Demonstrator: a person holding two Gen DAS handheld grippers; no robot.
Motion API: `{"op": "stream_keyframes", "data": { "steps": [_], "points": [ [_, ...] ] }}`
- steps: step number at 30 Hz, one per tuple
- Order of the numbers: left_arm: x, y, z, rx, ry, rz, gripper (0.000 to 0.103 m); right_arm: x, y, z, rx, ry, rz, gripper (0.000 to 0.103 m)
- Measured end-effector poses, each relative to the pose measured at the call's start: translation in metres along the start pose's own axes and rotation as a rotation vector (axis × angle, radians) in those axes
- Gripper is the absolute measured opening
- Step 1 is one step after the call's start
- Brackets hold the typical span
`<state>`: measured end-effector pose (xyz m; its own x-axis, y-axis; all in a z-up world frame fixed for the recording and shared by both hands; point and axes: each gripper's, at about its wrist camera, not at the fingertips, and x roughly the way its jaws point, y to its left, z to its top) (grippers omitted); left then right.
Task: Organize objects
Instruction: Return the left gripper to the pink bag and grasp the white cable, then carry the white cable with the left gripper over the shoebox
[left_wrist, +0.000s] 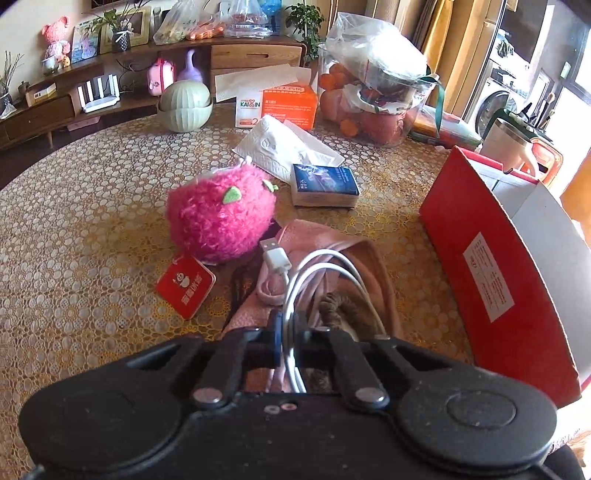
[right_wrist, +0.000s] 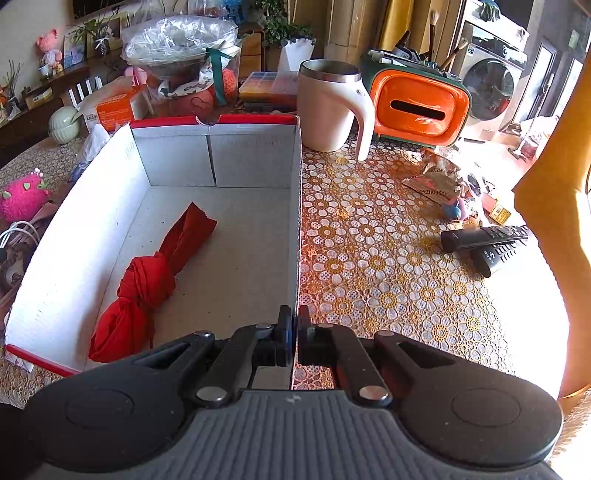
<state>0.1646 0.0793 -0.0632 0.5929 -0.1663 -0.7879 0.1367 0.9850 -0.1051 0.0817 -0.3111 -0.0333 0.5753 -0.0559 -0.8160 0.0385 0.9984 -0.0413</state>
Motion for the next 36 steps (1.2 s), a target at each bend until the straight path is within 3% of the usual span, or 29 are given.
{"op": "stream_keyframes", "data": {
  "steps": [10,22,29,36],
  "points": [
    [-0.070,-0.023,0.027,0.052,-0.107,-0.018,0.004,0.000,0.000,0.000,0.004,-0.009,0.011,0.002],
    [-0.113,-0.114,0.060,0.181,-0.183,-0.193,0.004,0.002,-0.004,0.001,0.015,-0.020,0.035,0.002],
    [-0.094,-0.182,0.064,0.255,-0.160,-0.283,0.004,0.002,-0.006,0.001,0.020,-0.024,0.046,0.002],
    [-0.043,-0.235,0.048,0.300,-0.052,-0.312,0.004,0.003,-0.008,0.002,0.023,-0.025,0.058,0.002]
  ]
}}
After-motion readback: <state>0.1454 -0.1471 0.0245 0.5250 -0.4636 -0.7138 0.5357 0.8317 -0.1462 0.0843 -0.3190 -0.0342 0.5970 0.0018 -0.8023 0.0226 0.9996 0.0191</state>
